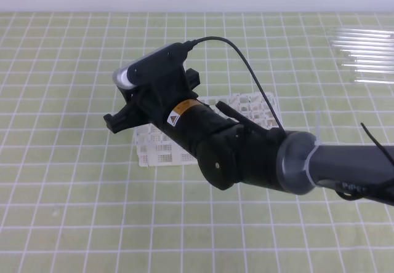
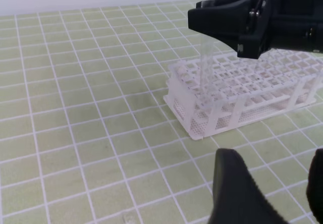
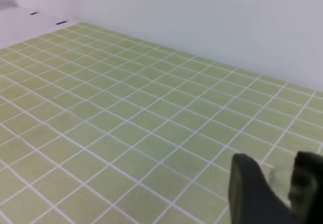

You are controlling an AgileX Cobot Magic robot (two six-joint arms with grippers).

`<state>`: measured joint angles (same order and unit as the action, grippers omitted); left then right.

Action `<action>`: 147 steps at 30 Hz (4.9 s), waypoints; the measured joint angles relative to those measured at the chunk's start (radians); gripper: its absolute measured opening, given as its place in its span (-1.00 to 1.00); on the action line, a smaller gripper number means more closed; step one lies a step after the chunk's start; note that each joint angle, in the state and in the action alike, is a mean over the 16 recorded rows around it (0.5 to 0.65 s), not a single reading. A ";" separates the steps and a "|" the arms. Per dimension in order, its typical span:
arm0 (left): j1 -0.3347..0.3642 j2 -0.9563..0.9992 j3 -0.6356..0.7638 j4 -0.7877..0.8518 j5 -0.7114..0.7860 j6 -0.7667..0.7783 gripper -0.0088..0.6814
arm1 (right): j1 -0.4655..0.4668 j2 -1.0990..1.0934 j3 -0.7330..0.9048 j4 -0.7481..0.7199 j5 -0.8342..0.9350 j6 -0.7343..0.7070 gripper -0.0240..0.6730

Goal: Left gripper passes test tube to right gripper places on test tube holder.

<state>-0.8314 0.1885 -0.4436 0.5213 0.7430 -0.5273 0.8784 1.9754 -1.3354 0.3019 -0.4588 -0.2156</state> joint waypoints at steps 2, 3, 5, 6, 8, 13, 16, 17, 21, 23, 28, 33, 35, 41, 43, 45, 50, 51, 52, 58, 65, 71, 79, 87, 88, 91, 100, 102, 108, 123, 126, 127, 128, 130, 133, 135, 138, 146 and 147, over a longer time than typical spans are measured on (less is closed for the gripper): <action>0.000 -0.001 0.000 -0.001 0.001 0.000 -0.15 | 0.000 0.000 0.000 0.001 0.000 0.000 -0.34; 0.000 -0.001 0.000 -0.001 0.001 0.000 -0.15 | 0.000 -0.001 0.000 0.001 0.000 0.000 -0.31; 0.000 -0.001 0.000 -0.001 0.000 0.000 -0.15 | 0.000 -0.002 0.001 0.002 0.000 0.000 -0.24; 0.000 -0.001 0.000 -0.001 0.000 0.000 -0.15 | 0.000 -0.003 0.001 0.002 0.000 0.000 -0.20; 0.000 -0.002 0.000 -0.001 0.001 0.000 -0.15 | 0.000 -0.004 0.001 0.003 0.000 0.000 -0.14; 0.000 -0.001 0.000 0.000 0.000 0.000 -0.15 | 0.000 -0.009 0.001 0.007 0.005 0.000 -0.03; 0.000 -0.001 0.000 -0.001 0.001 0.000 -0.15 | 0.000 -0.011 0.001 0.008 0.010 0.000 -0.02; 0.000 -0.001 0.000 -0.001 0.001 0.000 -0.15 | 0.000 -0.012 0.001 0.009 0.012 0.000 -0.02; 0.000 0.001 0.000 0.001 0.000 0.000 -0.15 | 0.000 -0.014 0.001 0.013 0.019 0.000 -0.05; 0.000 0.002 0.000 0.001 -0.001 0.000 -0.15 | 0.000 -0.014 0.001 0.016 0.023 0.000 -0.08; 0.000 0.002 0.000 0.001 -0.001 0.000 -0.15 | 0.000 -0.014 0.001 0.024 0.028 0.000 -0.20; 0.000 0.002 0.000 0.002 0.000 0.000 -0.15 | 0.000 -0.014 0.001 0.031 0.029 0.000 -0.34; 0.000 0.001 0.000 0.001 0.001 0.000 -0.15 | 0.000 -0.014 0.001 0.034 0.029 0.000 -0.39; 0.000 0.001 0.000 0.001 0.001 0.000 -0.15 | 0.000 -0.017 0.001 0.037 0.032 0.000 -0.50; 0.000 0.001 0.000 0.001 0.001 0.000 -0.15 | 0.000 -0.020 0.001 0.038 0.036 0.000 -0.51; 0.000 0.001 0.000 0.001 0.001 0.000 -0.15 | 0.000 -0.026 0.002 0.038 0.039 0.000 -0.52; 0.000 0.001 0.000 0.000 0.001 0.000 -0.15 | 0.000 -0.043 0.015 0.039 0.041 0.000 -0.52; 0.000 0.001 0.000 0.001 0.000 0.000 -0.15 | 0.000 -0.046 0.020 0.039 0.041 0.000 -0.52; 0.000 0.001 0.000 0.000 0.001 0.000 -0.15 | 0.000 -0.049 0.025 0.039 0.041 0.000 -0.52; 0.000 0.000 0.000 -0.001 0.001 0.000 -0.15 | 0.000 -0.065 0.058 0.039 0.032 0.000 -0.52; 0.000 -0.001 0.000 -0.002 0.002 0.000 -0.15 | 0.000 -0.067 0.086 0.039 0.018 0.000 -0.52; 0.000 0.000 0.000 -0.001 0.002 0.000 -0.15 | 0.000 -0.067 0.089 0.038 0.014 -0.006 -0.52; 0.000 0.002 0.000 0.001 0.000 0.000 -0.15 | 0.000 -0.067 0.090 0.035 0.014 -0.033 -0.52; 0.000 0.002 0.000 0.003 -0.002 -0.001 -0.15 | 0.003 -0.067 0.090 0.033 0.014 -0.053 -0.50; 0.000 0.002 0.000 0.003 -0.002 -0.001 -0.15 | 0.003 -0.067 0.090 0.033 0.014 -0.053 -0.48; 0.000 0.002 0.000 0.003 -0.002 -0.001 -0.15 | 0.005 -0.067 0.090 0.033 0.014 -0.053 -0.42; 0.000 0.001 0.000 0.002 0.000 0.000 -0.15 | 0.009 -0.076 0.090 0.033 0.016 -0.053 -0.14; 0.000 0.001 0.000 0.002 0.000 0.000 -0.15 | 0.009 -0.086 0.090 0.033 0.016 -0.053 -0.09; 0.000 0.002 0.000 0.003 -0.001 0.000 -0.15 | 0.009 -0.149 0.090 0.033 0.035 -0.053 -0.02; 0.000 0.000 0.000 0.001 0.002 0.000 -0.15 | -0.025 -0.505 0.091 -0.028 0.474 -0.104 -0.71; 0.000 -0.001 0.000 0.000 0.003 0.000 -0.15 | -0.051 -0.588 0.095 -0.066 0.603 -0.119 -0.86; 0.000 -0.001 0.000 0.000 0.004 0.000 -0.15 | -0.062 -0.615 0.099 -0.079 0.638 -0.123 -0.89; 0.000 -0.001 0.000 0.001 0.003 0.000 -0.15 | -0.074 -0.642 0.105 -0.092 0.670 -0.127 -0.92; 0.000 0.000 0.000 0.001 0.003 0.000 -0.15 | -0.101 -0.696 0.124 -0.115 0.719 -0.131 -0.95; 0.000 -0.001 0.000 0.000 0.004 0.000 -0.15 | -0.153 -0.778 0.173 -0.144 0.754 -0.132 -0.97; 0.000 -0.001 0.000 0.001 0.003 0.000 -0.15 | -0.191 -0.831 0.222 -0.163 0.749 -0.133 -0.97; 0.000 0.000 0.000 0.002 0.003 0.000 -0.15 | -0.250 -0.917 0.316 -0.176 0.705 -0.133 -0.97; 0.000 0.001 0.000 0.003 0.001 0.000 -0.15 | -0.439 -1.210 0.649 -0.177 0.555 -0.133 -0.97; 0.000 0.000 0.000 0.003 0.000 0.000 -0.15 | -0.467 -1.253 0.692 -0.175 0.545 -0.133 -0.97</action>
<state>-0.8315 0.1888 -0.4437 0.5246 0.7430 -0.5275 0.4111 0.7222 -0.6433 0.1271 0.0860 -0.3484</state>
